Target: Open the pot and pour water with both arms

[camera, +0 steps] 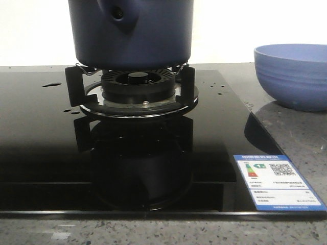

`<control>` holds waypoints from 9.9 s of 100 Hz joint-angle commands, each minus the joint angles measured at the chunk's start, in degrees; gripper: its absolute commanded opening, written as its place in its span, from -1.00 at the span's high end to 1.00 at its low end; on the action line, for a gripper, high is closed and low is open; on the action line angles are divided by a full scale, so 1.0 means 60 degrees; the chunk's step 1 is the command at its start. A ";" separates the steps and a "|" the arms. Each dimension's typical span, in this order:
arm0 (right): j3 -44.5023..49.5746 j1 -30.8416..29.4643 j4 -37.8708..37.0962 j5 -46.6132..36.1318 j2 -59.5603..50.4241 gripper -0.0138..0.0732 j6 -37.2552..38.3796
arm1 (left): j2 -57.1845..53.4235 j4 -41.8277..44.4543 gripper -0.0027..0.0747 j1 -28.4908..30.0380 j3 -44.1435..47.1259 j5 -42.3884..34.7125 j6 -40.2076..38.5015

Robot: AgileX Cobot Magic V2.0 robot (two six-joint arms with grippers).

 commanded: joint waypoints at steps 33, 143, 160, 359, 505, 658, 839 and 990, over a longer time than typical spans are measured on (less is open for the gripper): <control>-0.0304 0.0009 0.0243 -0.0576 0.0116 -0.39 -0.0225 | -0.0302 0.0020 0.04 -0.0073 -0.0346 -0.0672 0.0001; -0.4867 0.0009 -0.2957 0.1258 0.6893 -0.39 0.2461 | -0.2957 0.0212 0.04 0.3786 -0.0346 0.0477 0.0001; -0.4969 -0.0148 -0.3077 0.1119 0.8143 -0.39 0.2461 | -0.2957 0.0195 0.04 0.3851 -0.0346 0.0477 0.0001; -1.2289 0.3155 -0.0549 0.1543 1.1114 0.81 0.1740 | -0.2957 0.0556 0.04 0.4697 -0.0346 -0.0418 0.0001; -0.5499 0.5271 -0.1385 -1.3743 0.9836 0.81 -0.0848 | -0.2957 0.0556 0.04 0.4760 -0.0346 -0.0374 0.0001; -0.5516 0.5271 -0.3456 -1.6076 0.9851 0.81 -0.0830 | -0.2957 0.0556 0.04 0.4760 -0.0346 -0.0374 0.0001; -0.6082 -0.0962 -0.2816 0.1532 0.9520 0.81 0.1850 | -0.2392 0.0672 0.04 0.0792 -0.0346 -0.1156 0.0001; -0.7290 -0.0973 -0.2184 0.2418 0.7143 -0.44 0.1791 | -0.1370 0.0672 0.04 0.0148 -0.0346 -0.0378 0.0001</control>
